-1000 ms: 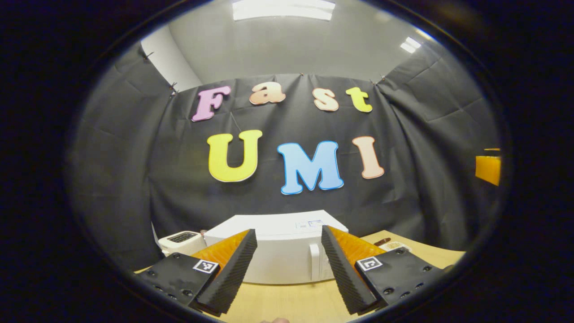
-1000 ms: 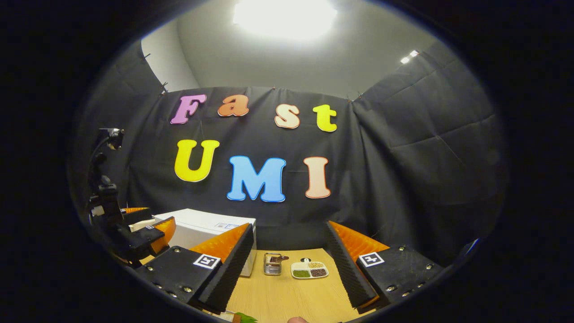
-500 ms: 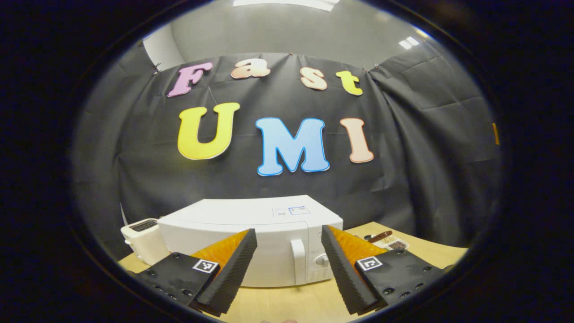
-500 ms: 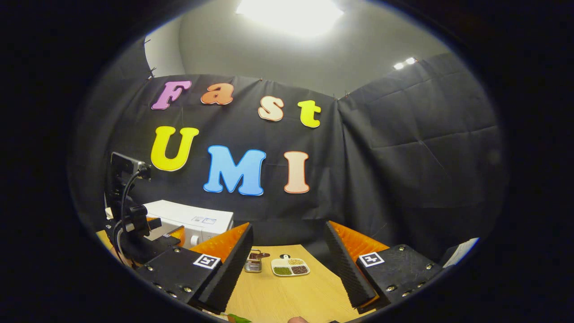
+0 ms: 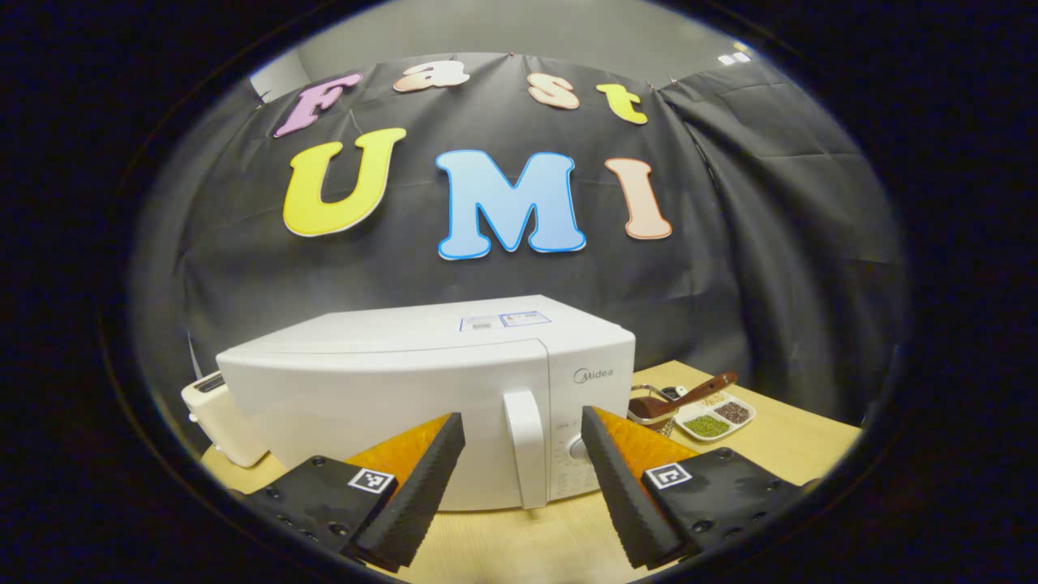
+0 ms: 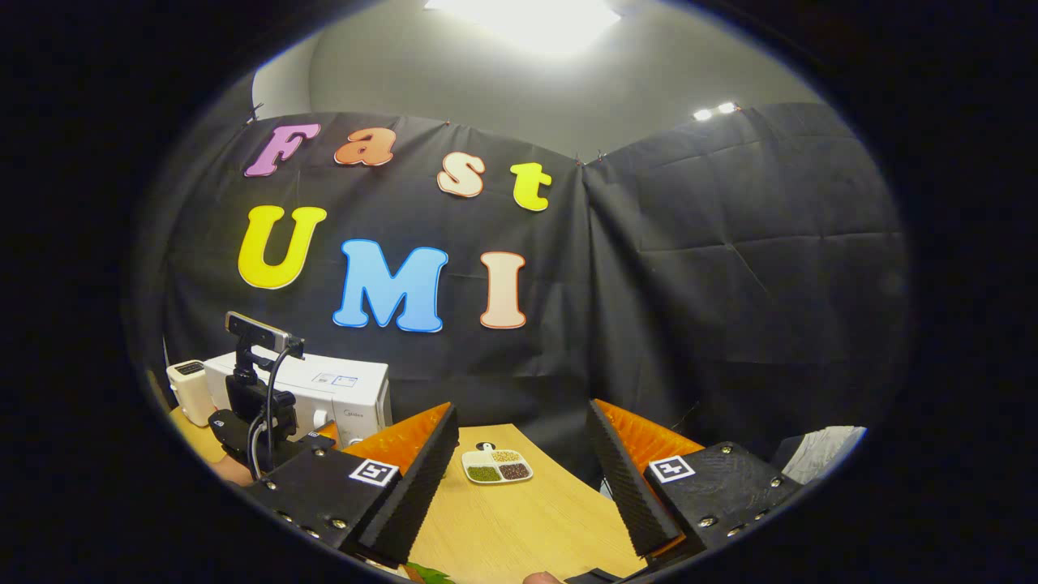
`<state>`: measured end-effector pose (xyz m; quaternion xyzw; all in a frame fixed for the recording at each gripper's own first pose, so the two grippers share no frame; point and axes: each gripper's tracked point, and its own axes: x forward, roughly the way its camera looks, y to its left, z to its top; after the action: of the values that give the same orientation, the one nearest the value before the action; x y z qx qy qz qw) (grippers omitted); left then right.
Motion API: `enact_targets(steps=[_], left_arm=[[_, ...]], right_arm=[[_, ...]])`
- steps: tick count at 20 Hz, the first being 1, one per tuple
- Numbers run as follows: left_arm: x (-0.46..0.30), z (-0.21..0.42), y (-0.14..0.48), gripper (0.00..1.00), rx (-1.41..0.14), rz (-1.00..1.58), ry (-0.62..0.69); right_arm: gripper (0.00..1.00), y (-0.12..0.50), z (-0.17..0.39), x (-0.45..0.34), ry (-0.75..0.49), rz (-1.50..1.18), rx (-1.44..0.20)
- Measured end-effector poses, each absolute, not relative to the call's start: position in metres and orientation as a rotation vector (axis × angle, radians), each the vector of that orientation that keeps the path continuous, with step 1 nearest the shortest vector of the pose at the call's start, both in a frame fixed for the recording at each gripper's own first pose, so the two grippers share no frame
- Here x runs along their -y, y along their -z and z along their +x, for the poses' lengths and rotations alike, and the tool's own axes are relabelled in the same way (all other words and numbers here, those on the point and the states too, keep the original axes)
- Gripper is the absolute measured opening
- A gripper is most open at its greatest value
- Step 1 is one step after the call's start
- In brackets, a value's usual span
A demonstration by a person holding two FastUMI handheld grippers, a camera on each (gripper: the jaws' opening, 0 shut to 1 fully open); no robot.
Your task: Open the microwave oven with the left hand, put the food in, and close the microwave oven.
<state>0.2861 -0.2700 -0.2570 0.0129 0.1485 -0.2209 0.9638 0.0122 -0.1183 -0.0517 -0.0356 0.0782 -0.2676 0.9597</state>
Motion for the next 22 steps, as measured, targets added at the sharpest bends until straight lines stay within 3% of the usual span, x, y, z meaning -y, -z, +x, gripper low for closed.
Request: enact_targets(steps=[5, 8, 9, 12, 13, 15, 22], left_arm=[[0.28, 0.297, 0.282, 0.93, -0.348, 0.04, 0.476], [0.287, 0.294, 0.289, 0.74, -0.363, 0.03, 0.507], [0.288, 0.295, 0.289, 0.72, -0.364, 0.038, 0.509], [0.287, 0.298, 0.289, 0.5, -0.355, 0.047, 0.505], [0.284, 0.296, 0.29, 0.5, -0.352, 0.055, 0.493], [0.283, 0.299, 0.289, 0.37, -0.356, 0.072, 0.487], [0.282, 0.297, 0.29, 0.17, -0.365, 0.107, 0.483]], right_arm=[[0.96, 0.053, 0.005, 0.121, 0.591, -0.081, -0.179], [0.94, 0.053, 0.001, 0.12, 0.605, -0.082, -0.182], [0.96, 0.052, 0.0, 0.118, 0.608, -0.084, -0.183], [0.96, 0.05, -0.003, 0.117, 0.619, -0.093, -0.178], [0.96, 0.049, -0.004, 0.116, 0.618, -0.096, -0.18], [0.96, 0.049, -0.007, 0.113, 0.616, -0.107, -0.185], [0.96, 0.048, -0.014, 0.104, 0.593, -0.107, -0.181]])
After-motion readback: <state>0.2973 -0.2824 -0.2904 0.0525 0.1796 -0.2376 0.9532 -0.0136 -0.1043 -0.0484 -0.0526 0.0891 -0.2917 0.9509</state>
